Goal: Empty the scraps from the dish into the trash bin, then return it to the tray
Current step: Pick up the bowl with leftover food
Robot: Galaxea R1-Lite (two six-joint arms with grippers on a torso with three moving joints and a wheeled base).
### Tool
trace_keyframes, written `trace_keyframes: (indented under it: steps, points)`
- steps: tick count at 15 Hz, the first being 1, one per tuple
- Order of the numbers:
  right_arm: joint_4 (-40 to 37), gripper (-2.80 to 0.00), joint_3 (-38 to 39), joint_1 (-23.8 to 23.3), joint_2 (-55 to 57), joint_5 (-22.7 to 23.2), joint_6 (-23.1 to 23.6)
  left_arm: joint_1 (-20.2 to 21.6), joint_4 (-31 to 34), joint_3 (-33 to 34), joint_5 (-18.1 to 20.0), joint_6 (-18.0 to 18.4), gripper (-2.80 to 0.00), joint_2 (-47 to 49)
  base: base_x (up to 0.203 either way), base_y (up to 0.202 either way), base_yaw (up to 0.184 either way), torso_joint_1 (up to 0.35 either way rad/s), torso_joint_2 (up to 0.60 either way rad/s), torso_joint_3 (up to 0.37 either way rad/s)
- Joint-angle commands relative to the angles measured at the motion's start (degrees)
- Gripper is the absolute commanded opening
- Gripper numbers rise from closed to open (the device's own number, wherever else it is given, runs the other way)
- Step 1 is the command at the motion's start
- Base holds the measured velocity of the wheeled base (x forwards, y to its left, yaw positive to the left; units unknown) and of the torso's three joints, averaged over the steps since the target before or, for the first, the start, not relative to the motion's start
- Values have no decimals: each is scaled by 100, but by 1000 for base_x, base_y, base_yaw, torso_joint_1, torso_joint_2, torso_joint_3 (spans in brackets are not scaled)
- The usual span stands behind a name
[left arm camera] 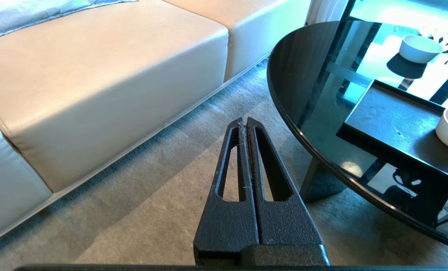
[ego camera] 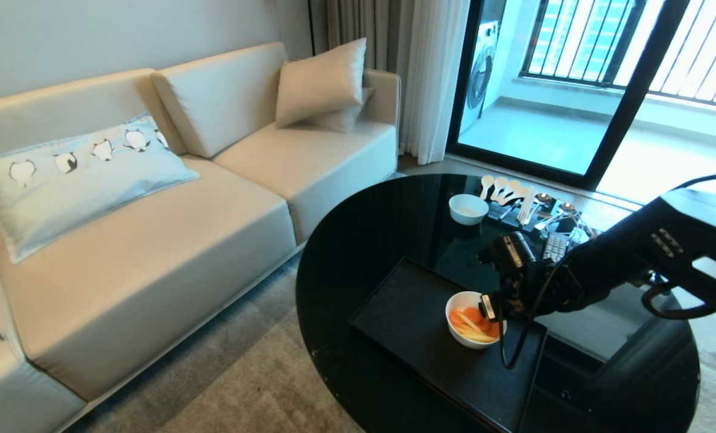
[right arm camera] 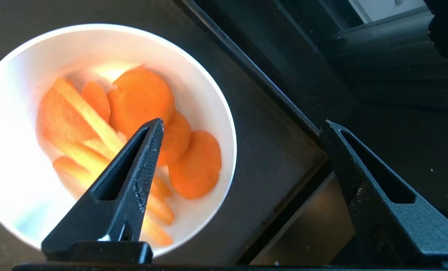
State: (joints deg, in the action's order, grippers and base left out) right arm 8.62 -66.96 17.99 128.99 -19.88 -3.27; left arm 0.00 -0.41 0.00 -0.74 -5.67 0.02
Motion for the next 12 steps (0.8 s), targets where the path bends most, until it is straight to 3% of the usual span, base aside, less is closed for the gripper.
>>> trace_keyframes:
  steps: [1,7,8,12]
  points:
    - [-9,0,-213,-31,250,-16,-6,0,-2,0,-5,-4,-280,-2,0,0,0,0,0,0]
    - [-13,0,-555,-94,554,-7,-7,0,-2,0,-5,-4,-280,-2,0,0,0,0,0,0]
    - [-1,-280,-555,-94,584,-16,-7,0,-2,0,-5,-4,-280,-2,0,0,0,0,0,0]
    - [21,-280,-555,-125,676,-16,2,0,-2,0,-5,-4,-280,-2,0,0,0,0,0,0]
